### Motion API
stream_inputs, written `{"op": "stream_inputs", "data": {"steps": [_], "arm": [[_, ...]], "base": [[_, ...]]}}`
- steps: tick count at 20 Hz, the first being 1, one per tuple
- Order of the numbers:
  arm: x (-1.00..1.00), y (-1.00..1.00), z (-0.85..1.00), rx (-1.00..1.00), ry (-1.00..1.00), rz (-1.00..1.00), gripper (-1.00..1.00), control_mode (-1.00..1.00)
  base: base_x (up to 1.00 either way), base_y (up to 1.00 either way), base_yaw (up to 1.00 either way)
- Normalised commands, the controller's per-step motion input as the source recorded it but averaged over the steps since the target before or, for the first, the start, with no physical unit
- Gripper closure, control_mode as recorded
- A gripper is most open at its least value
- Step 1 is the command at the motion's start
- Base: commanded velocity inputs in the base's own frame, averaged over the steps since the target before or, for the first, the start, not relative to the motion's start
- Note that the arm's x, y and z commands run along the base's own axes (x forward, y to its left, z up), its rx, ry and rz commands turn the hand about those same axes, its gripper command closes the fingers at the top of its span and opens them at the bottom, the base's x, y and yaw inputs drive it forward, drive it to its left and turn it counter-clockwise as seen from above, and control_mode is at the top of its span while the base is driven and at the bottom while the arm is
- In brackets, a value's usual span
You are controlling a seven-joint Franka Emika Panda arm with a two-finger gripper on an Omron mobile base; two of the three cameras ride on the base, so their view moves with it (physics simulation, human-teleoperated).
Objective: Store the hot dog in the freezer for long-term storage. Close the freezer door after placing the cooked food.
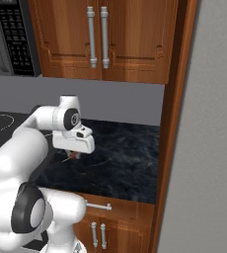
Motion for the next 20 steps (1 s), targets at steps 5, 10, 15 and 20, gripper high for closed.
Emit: {"op": "stream_inputs", "data": {"steps": [5,10,15,20], "arm": [[-0.14,-0.11,0.34,0.06,0.02,-0.01,1.0,-1.0],[-0.27,-0.08,0.25,0.02,0.0,-0.01,1.0,-1.0],[-0.38,-0.02,0.11,0.0,0.0,-0.04,1.0,-1.0],[-0.58,-0.02,0.07,0.0,-0.04,-0.09,1.0,-1.0]], "base": [[0.0,0.0,0.0],[0.0,0.0,0.0],[0.0,0.0,0.0],[0.0,0.0,0.0]]}}
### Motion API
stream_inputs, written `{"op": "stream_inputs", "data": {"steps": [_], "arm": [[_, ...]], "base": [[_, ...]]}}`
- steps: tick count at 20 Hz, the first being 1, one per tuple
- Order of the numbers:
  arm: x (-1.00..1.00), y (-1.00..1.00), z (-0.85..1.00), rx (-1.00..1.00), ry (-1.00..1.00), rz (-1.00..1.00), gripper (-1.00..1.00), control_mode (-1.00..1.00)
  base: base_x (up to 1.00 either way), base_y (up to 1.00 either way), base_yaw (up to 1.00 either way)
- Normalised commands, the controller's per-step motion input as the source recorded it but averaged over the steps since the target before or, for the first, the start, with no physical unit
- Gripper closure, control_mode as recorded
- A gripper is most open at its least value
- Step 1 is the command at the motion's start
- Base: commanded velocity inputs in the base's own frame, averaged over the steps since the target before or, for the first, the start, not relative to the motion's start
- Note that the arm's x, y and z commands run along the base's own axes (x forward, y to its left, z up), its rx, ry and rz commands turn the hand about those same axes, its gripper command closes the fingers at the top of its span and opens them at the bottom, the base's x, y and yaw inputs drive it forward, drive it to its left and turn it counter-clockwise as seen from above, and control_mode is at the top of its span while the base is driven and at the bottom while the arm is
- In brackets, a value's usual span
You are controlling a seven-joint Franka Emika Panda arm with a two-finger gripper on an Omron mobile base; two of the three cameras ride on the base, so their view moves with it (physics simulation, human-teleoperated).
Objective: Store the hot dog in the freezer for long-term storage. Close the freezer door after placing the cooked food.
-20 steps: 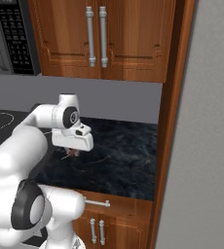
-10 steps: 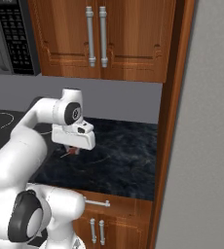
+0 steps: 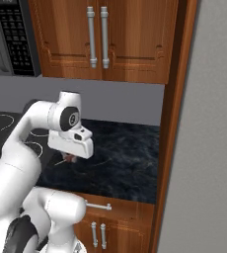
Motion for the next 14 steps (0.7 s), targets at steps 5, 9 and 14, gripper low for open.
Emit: {"op": "stream_inputs", "data": {"steps": [5,9,14], "arm": [[-0.54,0.0,0.21,0.0,-0.17,-0.09,1.0,-1.0],[-0.43,0.0,0.28,-0.03,-0.17,-0.1,1.0,-1.0],[-0.3,0.0,0.19,-0.04,-0.04,-0.11,1.0,-1.0]], "base": [[0.0,0.0,0.0],[0.0,0.0,0.0],[0.0,0.0,0.0]]}}
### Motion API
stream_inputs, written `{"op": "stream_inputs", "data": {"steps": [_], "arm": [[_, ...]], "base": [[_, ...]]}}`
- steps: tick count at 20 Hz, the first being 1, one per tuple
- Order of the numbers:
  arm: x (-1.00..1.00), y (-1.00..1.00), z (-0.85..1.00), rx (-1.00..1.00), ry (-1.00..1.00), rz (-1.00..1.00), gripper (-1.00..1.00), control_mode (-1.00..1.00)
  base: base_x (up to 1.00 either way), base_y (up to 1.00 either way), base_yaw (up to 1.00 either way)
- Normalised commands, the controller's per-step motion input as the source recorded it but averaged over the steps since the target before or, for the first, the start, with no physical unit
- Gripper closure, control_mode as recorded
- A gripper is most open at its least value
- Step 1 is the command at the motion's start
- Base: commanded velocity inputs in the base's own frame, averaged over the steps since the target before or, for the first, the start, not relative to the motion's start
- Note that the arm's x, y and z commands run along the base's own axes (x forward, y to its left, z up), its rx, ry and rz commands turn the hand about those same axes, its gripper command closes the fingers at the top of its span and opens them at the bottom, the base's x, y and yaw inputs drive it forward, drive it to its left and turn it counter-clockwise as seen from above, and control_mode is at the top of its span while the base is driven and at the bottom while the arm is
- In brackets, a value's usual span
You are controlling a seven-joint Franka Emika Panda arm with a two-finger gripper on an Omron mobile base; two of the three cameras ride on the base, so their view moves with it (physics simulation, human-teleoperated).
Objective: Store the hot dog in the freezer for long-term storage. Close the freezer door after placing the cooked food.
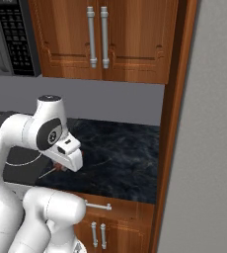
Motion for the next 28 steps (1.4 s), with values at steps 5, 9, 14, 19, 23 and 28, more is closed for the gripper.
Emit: {"op": "stream_inputs", "data": {"steps": [5,9,14,19,23,28], "arm": [[-0.09,0.0,0.09,-0.01,0.06,-0.16,1.0,-1.0],[0.0,0.01,0.0,0.0,0.17,-0.2,1.0,-1.0],[-0.05,0.0,0.05,0.0,0.07,-0.18,1.0,-1.0],[-0.25,0.0,0.12,0.0,0.0,-0.15,1.0,-1.0],[-0.32,0.0,0.2,0.0,-0.01,-0.12,1.0,-1.0],[-0.33,0.0,0.33,0.0,-0.03,-0.02,1.0,-1.0]], "base": [[0.0,0.0,0.0],[0.0,0.0,0.0],[0.0,0.0,0.0],[0.0,0.0,0.0],[0.0,0.0,0.0],[0.0,0.0,0.0]]}}
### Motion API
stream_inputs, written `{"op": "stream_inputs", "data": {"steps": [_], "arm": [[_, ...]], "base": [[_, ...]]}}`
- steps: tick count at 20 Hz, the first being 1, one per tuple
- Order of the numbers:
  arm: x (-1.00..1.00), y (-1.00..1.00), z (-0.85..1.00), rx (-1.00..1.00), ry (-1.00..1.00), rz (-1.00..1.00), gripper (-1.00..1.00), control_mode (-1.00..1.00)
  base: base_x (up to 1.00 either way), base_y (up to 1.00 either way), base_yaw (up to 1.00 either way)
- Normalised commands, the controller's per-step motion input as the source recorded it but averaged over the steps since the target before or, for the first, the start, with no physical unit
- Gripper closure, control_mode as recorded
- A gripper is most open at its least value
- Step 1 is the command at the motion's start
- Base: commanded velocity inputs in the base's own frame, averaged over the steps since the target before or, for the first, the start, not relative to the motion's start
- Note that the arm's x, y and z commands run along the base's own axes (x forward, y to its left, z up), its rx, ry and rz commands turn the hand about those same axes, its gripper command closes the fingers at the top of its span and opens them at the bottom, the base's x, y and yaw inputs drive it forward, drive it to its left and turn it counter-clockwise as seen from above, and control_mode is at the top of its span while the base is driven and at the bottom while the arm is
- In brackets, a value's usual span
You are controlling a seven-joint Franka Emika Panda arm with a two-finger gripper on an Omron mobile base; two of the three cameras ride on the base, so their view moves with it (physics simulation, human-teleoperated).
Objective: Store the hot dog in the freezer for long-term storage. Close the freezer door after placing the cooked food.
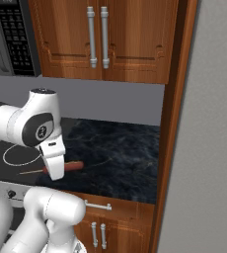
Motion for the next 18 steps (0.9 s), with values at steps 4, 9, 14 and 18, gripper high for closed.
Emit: {"op": "stream_inputs", "data": {"steps": [4,9,14,18], "arm": [[-0.36,0.03,0.34,-0.01,-0.1,0.0,1.0,-1.0],[-0.04,0.03,0.06,-0.05,-0.13,0.0,1.0,-1.0],[0.0,0.02,0.0,-0.05,-0.16,0.0,1.0,-1.0],[0.0,0.02,0.0,-0.02,-0.04,0.0,1.0,-1.0]], "base": [[0.0,0.0,0.0],[0.0,0.0,0.0],[0.0,0.0,0.0],[0.0,0.0,0.0]]}}
